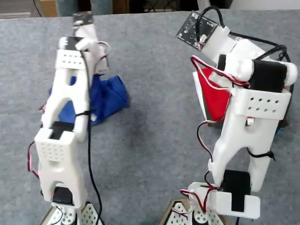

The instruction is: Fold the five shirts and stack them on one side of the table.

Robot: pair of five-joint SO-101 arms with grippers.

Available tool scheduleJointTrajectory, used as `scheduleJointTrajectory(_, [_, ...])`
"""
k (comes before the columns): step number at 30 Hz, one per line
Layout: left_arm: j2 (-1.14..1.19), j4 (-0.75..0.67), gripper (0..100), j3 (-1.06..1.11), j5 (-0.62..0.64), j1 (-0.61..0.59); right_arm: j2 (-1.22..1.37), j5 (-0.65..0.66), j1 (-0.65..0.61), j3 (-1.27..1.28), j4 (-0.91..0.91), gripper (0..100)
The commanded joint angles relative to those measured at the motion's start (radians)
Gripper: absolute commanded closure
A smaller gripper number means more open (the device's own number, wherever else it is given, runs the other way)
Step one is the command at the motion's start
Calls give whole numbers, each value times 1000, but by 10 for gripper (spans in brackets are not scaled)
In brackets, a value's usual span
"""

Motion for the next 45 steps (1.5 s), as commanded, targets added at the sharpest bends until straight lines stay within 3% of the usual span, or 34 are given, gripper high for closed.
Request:
scheduleJointTrajectory(1, [-8,-61,971,-13,34,58,-33,9,9,38,-55,984])
scheduleJointTrajectory(12, [63,-161,964,-13,54,74,-33,9,6,93,-114,984])
scheduleJointTrajectory(18, [60,-71,739,-51,57,77,-41,9,-34,88,-118,984])
scheduleJointTrajectory(21, [60,74,710,-186,32,90,-33,8,-57,96,-132,984])
scheduleJointTrajectory(25, [69,221,813,-453,-23,-35,7,-9,-193,163,-176,984])
scheduleJointTrajectory(28, [72,305,980,-573,-71,-206,84,-158,-341,232,-293,984])
scheduleJointTrajectory(33, [75,321,970,-417,-147,-516,268,-365,-583,191,-443,984])
scheduleJointTrajectory(40, [157,44,971,56,-152,-759,638,-454,-818,-68,-626,984])
scheduleJointTrajectory(45, [158,-255,972,358,-152,-806,957,-456,-864,-294,-687,984])
